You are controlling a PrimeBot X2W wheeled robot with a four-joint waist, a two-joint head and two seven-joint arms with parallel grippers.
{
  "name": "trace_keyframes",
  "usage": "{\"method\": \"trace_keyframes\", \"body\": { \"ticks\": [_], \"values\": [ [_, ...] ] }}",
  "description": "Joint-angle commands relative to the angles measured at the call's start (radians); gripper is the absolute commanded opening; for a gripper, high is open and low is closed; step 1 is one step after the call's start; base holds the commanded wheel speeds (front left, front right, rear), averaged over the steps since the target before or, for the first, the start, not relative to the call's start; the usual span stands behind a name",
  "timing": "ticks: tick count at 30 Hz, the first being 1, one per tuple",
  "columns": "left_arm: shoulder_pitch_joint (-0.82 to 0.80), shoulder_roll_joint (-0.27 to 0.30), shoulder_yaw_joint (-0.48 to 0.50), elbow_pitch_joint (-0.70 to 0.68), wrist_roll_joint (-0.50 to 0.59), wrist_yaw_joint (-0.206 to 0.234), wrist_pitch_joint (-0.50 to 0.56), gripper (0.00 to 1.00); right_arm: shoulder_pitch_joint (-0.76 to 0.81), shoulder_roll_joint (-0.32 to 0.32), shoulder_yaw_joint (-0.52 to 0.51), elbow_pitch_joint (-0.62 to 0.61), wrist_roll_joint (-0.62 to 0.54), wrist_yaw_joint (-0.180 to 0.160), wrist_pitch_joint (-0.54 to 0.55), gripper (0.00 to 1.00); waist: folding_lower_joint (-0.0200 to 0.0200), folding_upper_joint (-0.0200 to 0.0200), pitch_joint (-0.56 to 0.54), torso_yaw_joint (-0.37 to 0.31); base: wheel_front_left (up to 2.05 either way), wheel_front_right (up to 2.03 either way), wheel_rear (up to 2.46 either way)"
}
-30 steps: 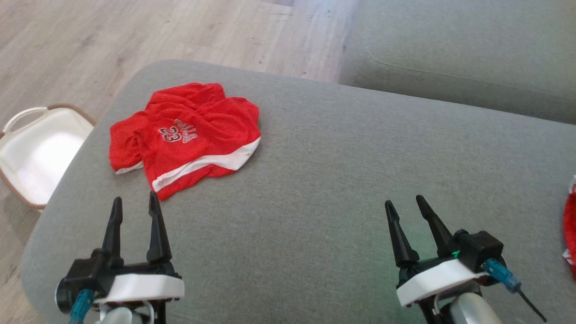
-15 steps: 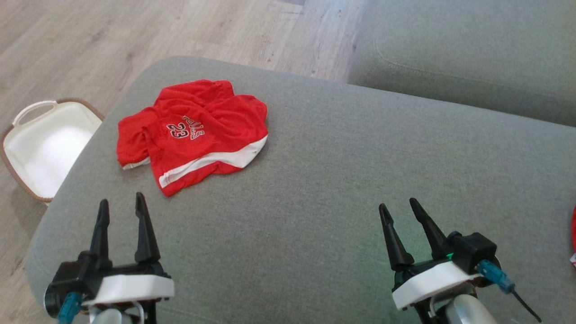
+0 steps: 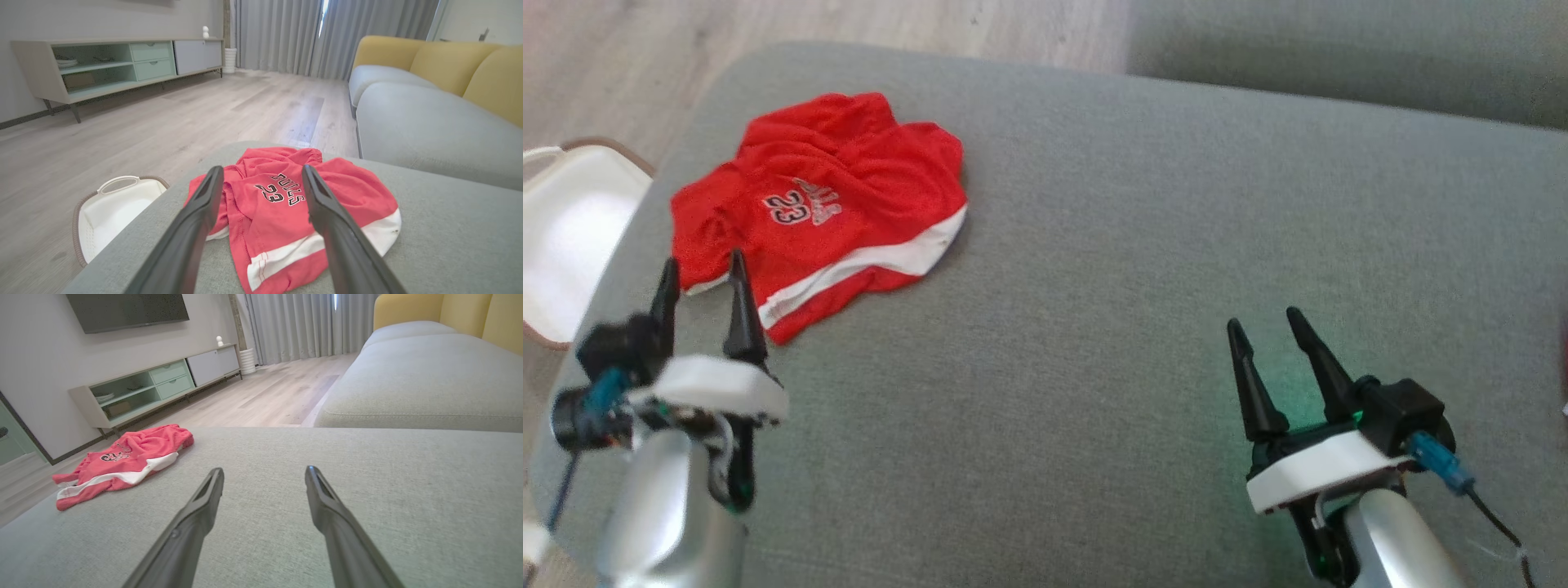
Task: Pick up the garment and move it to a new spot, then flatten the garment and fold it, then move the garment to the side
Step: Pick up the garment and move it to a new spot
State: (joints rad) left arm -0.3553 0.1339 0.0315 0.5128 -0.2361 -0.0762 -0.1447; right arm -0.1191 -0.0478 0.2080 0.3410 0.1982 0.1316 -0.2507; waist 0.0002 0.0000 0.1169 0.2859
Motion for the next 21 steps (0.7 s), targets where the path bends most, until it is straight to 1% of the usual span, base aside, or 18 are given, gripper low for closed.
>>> {"method": "trace_keyframes", "body": {
  "ticks": [1, 6, 9, 14, 21],
  "values": [
    [-0.067, 0.045, 0.025, 0.004, 0.012, -0.007, 0.023, 1.00, -0.045, -0.002, 0.014, -0.036, -0.011, -0.001, -0.011, 1.00, -0.0002, 0.0000, 0.036, -0.026, 0.00, 0.00, 0.00],
    [-0.177, 0.093, 0.006, 0.158, 0.000, -0.025, 0.152, 1.00, -0.067, -0.002, 0.003, -0.047, -0.028, -0.001, -0.011, 1.00, -0.0002, 0.0000, 0.090, -0.055, 0.00, 0.00, 0.00],
    [-0.229, 0.114, 0.006, 0.241, -0.006, -0.023, 0.209, 1.00, -0.079, -0.002, -0.003, -0.051, -0.035, -0.001, -0.011, 1.00, -0.0002, 0.0000, 0.117, -0.069, 0.00, 0.00, 0.00],
    [-0.302, 0.131, 0.041, 0.359, -0.046, -0.005, 0.263, 1.00, -0.099, -0.002, -0.010, -0.060, -0.047, -0.001, -0.011, 1.00, -0.0002, 0.0000, 0.158, -0.091, 0.00, 0.00, 0.00],
    [-0.367, 0.145, 0.032, 0.488, -0.079, -0.030, 0.333, 1.00, -0.113, -0.002, -0.023, -0.073, -0.059, -0.001, -0.011, 1.00, -0.0002, 0.0000, 0.196, -0.114, 0.00, 0.00, 0.00]
  ]
}}
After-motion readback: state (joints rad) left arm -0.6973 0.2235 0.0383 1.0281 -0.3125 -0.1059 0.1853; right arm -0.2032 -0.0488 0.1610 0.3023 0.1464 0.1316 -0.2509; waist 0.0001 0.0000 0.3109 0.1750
